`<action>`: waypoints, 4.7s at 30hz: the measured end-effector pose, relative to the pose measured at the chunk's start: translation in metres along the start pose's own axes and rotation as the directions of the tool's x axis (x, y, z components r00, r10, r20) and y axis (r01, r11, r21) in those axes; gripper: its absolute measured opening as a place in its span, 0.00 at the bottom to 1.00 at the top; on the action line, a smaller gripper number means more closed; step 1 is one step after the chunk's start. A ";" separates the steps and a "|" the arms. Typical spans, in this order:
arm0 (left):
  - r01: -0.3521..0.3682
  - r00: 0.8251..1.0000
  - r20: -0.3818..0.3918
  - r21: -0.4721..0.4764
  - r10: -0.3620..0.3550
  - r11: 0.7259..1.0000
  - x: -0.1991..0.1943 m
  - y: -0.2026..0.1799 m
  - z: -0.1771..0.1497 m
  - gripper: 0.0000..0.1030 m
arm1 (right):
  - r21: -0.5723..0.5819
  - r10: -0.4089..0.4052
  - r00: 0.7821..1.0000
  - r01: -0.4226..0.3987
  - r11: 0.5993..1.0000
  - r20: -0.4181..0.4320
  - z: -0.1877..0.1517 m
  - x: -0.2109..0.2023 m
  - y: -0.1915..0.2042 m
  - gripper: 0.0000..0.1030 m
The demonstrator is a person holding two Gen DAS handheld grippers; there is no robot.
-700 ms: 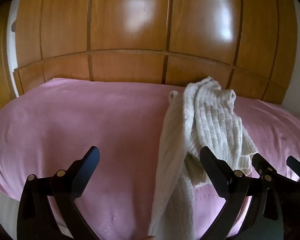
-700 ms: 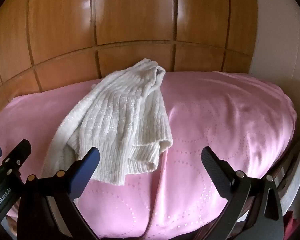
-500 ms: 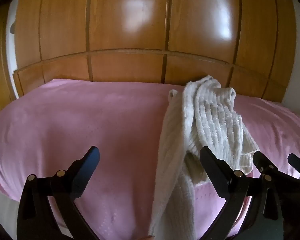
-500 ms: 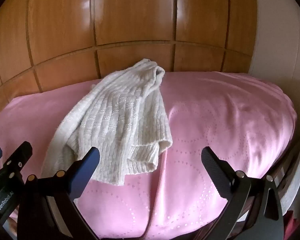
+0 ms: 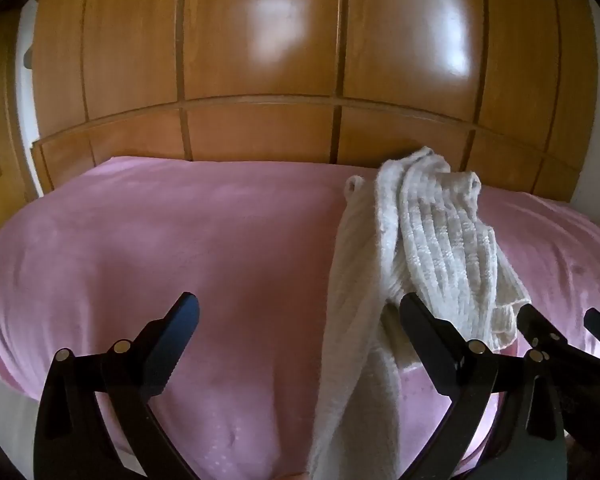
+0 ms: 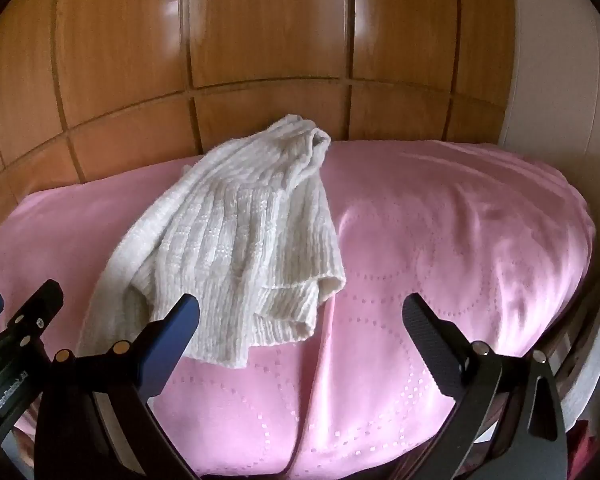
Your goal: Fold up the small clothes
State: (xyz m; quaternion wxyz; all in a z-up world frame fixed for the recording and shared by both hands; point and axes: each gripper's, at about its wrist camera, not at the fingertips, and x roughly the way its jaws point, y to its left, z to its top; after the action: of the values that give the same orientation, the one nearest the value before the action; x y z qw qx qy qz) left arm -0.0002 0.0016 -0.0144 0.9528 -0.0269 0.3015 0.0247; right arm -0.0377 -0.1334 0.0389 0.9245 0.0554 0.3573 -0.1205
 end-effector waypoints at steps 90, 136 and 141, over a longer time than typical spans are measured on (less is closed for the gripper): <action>0.257 0.943 -0.224 0.017 -0.247 0.966 0.043 0.053 -0.004 0.06 | -0.025 0.385 0.913 -0.391 0.920 -0.133 0.049 0.086 0.000 0.06; 0.422 0.814 -0.288 -0.304 -0.505 0.854 0.080 0.082 -0.009 0.70 | 0.286 0.679 0.660 -0.616 0.734 -0.321 0.054 0.168 0.013 0.07; 0.509 0.752 -0.298 -0.305 -0.588 0.805 0.077 0.052 -0.020 0.70 | 0.245 0.671 0.720 -0.628 0.739 -0.177 0.086 0.124 -0.039 0.06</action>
State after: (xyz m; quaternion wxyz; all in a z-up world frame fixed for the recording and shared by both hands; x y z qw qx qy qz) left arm 0.0477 0.0543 -0.0767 0.8327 -0.2165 0.4536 -0.2323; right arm 0.0971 -0.2101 0.0183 0.8460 0.2698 0.4185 0.1909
